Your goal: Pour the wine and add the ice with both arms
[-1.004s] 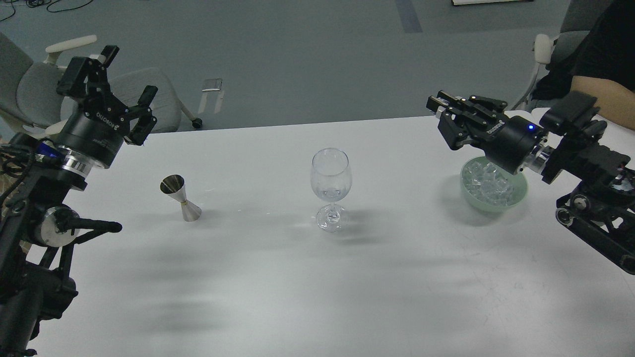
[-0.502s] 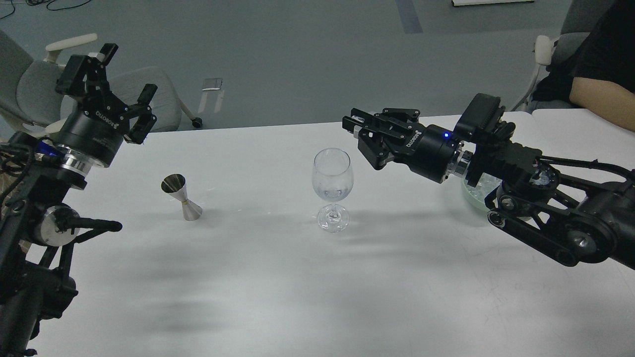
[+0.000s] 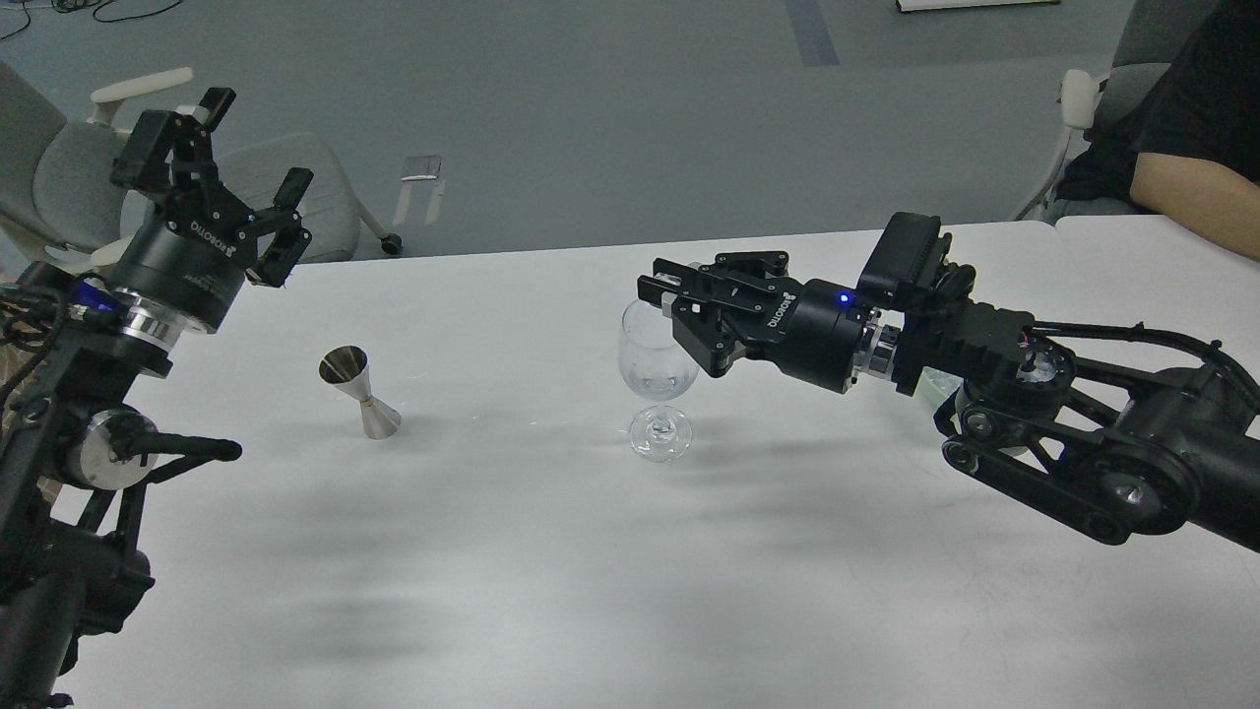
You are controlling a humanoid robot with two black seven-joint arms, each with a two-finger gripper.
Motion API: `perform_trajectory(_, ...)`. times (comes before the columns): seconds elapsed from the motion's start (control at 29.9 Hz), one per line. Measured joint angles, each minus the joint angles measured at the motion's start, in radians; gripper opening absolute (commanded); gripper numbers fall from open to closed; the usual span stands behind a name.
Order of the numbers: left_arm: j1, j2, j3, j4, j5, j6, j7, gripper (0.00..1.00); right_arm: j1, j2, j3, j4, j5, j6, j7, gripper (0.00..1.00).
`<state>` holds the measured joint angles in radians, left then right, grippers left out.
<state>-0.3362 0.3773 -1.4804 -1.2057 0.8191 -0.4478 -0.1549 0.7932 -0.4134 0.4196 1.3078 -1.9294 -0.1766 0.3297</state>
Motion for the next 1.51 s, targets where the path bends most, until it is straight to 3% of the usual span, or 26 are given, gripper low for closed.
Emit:
perform_trajectory(0.33,-0.001,0.000,0.000,0.000,0.000,0.000,0.000,0.98,-0.008,0.003,0.000,-0.001,0.000,0.000,0.000,0.32)
perform_trajectory(0.9,-0.001,0.000,0.000,0.000,0.000,0.000,-0.001,0.98,-0.009,0.004,0.012,-0.004,0.001,-0.001,0.000,0.51)
perform_trajectory(0.97,-0.001,0.001,0.000,0.000,0.000,0.000,-0.001,0.98,-0.009,0.004,0.021,-0.005,0.003,-0.004,0.000,0.63)
perform_trajectory(1.04,-0.001,0.001,0.000,0.000,-0.001,0.000,-0.001,0.98,-0.009,0.001,0.039,-0.006,0.010,-0.009,0.000,0.91)
perform_trajectory(1.07,-0.001,0.001,0.000,0.000,-0.001,0.000,-0.001,0.98,-0.009,0.000,0.057,-0.007,0.017,-0.012,-0.001,0.97)
perform_trajectory(1.51,-0.019,0.005,-0.004,0.007,-0.010,0.039,-0.005,0.98,-0.009,0.029,0.281,-0.114,0.319,-0.006,-0.002,1.00)
